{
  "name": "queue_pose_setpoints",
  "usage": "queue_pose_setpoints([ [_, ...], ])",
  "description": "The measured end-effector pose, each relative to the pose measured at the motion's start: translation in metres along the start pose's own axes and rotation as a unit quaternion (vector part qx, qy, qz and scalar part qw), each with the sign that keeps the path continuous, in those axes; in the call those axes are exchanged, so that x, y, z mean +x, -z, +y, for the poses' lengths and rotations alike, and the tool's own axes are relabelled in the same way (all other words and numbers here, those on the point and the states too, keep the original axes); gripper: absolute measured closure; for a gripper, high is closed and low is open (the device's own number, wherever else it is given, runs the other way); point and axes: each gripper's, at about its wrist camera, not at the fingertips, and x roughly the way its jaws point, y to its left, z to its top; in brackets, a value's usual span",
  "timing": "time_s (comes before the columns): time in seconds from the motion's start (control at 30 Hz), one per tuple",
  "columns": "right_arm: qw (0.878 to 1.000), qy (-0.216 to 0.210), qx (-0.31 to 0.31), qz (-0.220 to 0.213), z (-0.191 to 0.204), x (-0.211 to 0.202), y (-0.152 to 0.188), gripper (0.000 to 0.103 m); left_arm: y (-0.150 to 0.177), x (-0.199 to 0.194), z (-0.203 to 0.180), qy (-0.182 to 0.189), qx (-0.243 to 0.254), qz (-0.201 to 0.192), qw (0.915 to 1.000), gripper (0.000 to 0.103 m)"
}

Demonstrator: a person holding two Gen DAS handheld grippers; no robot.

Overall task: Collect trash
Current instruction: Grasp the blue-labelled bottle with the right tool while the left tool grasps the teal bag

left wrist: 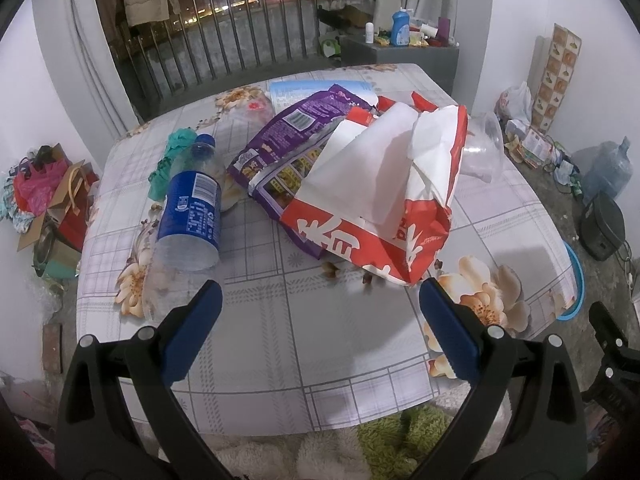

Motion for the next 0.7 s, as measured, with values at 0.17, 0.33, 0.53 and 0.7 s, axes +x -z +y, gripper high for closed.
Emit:
queue_pose_setpoints([
  [0.17, 1.0, 0.001, 0.008, -0.001, 0.002, 0.003, -0.007, 0.006, -0.004, 0.003, 0.004, 0.012, -0.001, -0.003, 0.9999, 0.008],
  [0.33, 0.999, -0.024, 0.034, -0.024, 0.005, -0.003, -0.026, 0.006, -0.02, -0.001, 0.025, 0.026, 0.008, -0.035, 0.999, 0.008],
  [0.53, 0.99, -0.111, 0.045, -0.077, 0.051, -0.024, -0.067, 0.006, -0.039, -0.003, 0.096, 0.004, -0.033, -0.063, 0.9975, 0.008],
  [0.7, 0.973, -0.215, 0.024, -0.081, 0.115, -0.032, -0.1, 0.009, -0.046, 0.007, 0.172, -0.006, -0.057, -0.076, 0.9954, 0.008],
])
